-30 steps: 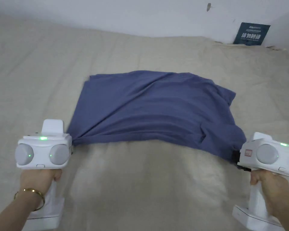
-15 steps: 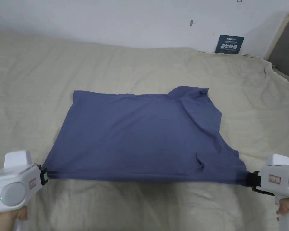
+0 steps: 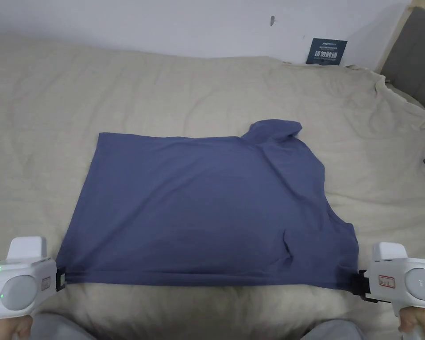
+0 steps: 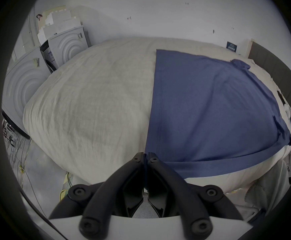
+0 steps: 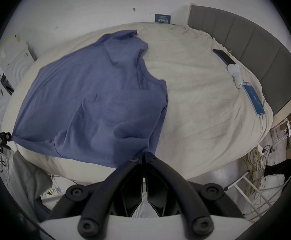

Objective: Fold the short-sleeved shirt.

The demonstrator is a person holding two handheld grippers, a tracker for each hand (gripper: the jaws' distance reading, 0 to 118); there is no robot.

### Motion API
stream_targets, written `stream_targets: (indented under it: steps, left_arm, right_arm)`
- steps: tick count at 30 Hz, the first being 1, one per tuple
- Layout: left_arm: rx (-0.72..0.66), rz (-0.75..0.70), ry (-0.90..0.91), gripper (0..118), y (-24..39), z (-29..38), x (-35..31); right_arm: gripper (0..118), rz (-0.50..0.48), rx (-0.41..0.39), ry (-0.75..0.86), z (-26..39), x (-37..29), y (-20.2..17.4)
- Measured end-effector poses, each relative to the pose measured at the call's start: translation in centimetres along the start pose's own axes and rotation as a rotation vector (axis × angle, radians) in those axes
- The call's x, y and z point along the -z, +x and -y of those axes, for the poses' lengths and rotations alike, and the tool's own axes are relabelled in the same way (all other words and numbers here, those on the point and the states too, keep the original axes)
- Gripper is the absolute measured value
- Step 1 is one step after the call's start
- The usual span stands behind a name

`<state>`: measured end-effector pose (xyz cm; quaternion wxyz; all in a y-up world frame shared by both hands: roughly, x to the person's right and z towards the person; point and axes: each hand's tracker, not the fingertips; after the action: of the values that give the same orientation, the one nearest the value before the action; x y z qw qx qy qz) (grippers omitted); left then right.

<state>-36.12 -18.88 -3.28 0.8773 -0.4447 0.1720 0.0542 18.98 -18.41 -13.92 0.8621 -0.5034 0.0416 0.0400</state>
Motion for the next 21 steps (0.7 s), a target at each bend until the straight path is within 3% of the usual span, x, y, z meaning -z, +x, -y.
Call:
stream_targets:
  steps: [2, 4, 5, 7, 8, 9, 10, 14, 21]
  left_arm:
    - [0.001, 0.000, -0.025, 0, 0.2, 0.0, 0.5]
    - [0.012, -0.006, -0.031, 18, 0.5, -0.1, 0.6]
    - [0.035, -0.012, -0.044, 31, 0.5, -0.1, 0.4]
    - [0.048, -0.021, -0.057, 77, 0.1, -0.2, 0.1]
    - [0.043, -0.008, -0.061, 95, -0.6, -0.4, -0.2]
    - [0.024, 0.021, -0.072, 112, -1.2, -0.6, -0.5]
    - [0.000, 0.043, -0.085, 118, -1.9, -1.0, -0.9]
    - [-0.023, 0.037, 0.000, 118, -3.9, -4.0, -3.6]
    - [-0.097, 0.056, 0.381, 118, -1.9, -9.9, -9.9]
  right_arm:
    - [0, 0.008, 0.002, -0.006, 0.1, 0.6, -0.2]
    - [4, 0.004, 0.032, -0.003, 0.2, 0.7, -0.1]
    - [14, -0.002, 0.046, 0.002, 0.2, 0.6, 0.0]
    - [69, 0.000, 0.057, -0.001, 0.0, 0.0, 0.5]
    - [89, -0.005, 0.051, 0.002, -0.1, -0.6, 0.9]
    - [99, -0.010, 0.047, 0.007, -0.3, -1.2, 1.3]
    - [100, -0.008, 0.043, 0.013, -0.7, -2.0, 1.6]
    - [101, 0.027, 0.004, 0.134, -3.2, -6.1, 3.3]
    - [104, 0.049, -0.004, 0.488, -6.7, -14.5, 0.5]
